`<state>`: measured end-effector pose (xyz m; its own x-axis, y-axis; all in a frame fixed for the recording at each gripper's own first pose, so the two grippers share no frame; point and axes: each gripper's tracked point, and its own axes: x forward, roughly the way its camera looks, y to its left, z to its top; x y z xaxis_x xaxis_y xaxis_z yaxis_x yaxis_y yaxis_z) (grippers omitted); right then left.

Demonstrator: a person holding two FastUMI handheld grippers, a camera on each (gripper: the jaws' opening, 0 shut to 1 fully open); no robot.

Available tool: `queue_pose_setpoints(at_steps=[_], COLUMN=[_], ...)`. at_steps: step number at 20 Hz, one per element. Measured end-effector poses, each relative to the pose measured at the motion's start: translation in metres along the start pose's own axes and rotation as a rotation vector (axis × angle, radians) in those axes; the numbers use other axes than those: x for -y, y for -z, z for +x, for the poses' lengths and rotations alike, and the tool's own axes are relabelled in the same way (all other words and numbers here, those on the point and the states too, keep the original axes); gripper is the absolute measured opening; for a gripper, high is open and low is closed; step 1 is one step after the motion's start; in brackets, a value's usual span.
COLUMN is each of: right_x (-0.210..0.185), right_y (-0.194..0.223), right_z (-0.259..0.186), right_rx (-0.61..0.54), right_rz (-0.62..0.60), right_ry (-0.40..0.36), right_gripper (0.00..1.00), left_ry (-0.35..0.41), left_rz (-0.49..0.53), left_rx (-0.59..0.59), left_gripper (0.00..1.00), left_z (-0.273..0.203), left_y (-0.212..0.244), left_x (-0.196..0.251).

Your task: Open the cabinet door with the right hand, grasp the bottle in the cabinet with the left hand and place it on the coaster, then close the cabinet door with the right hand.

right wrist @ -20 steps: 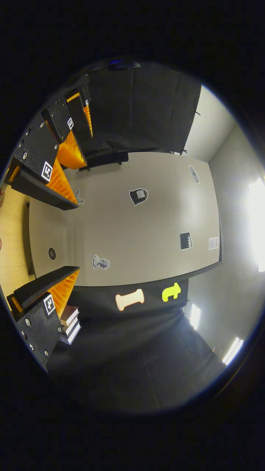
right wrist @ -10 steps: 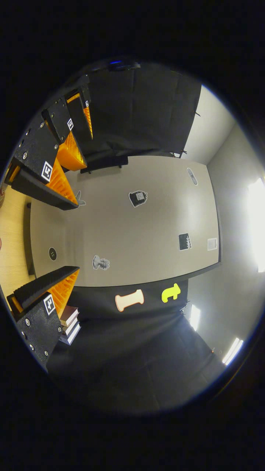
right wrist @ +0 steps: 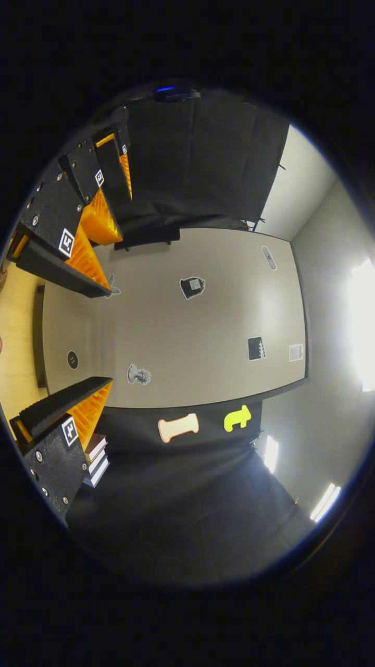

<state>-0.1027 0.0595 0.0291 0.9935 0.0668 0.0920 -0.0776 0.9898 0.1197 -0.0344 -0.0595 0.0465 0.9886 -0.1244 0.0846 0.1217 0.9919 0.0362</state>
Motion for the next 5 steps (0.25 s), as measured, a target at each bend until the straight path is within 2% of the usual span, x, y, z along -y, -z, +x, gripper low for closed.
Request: queue_pose_setpoints(at_steps=[1, 2, 4, 5], right_x=[0.0, 0.0002, 0.0014, 0.0013], right_y=[0.0008, 0.0013, 0.0011, 0.0014], right_z=[0.0004, -0.0004, -0.0018, -0.0016], right_rx=[-0.003, -0.005, -0.003, -0.003], right_rz=[0.001, 0.0, 0.0, 0.0], right_ry=[0.0, 0.002, 0.005, 0.007], right_gripper=[0.95, 0.9, 0.9, 0.95], left_ry=[0.001, 0.003, 0.003, -0.002], left_rz=[-0.001, -0.001, -0.002, -0.001], left_rx=[-0.002, -0.006, -0.007, -0.009], left_gripper=[0.8, 0.8, 0.8, 0.81], left_z=[0.0005, -0.0002, -0.0006, -0.0023], left_y=[0.0014, 0.0023, 0.0027, 0.002], left_x=[0.0004, 0.0011, 0.0014, 0.0007])
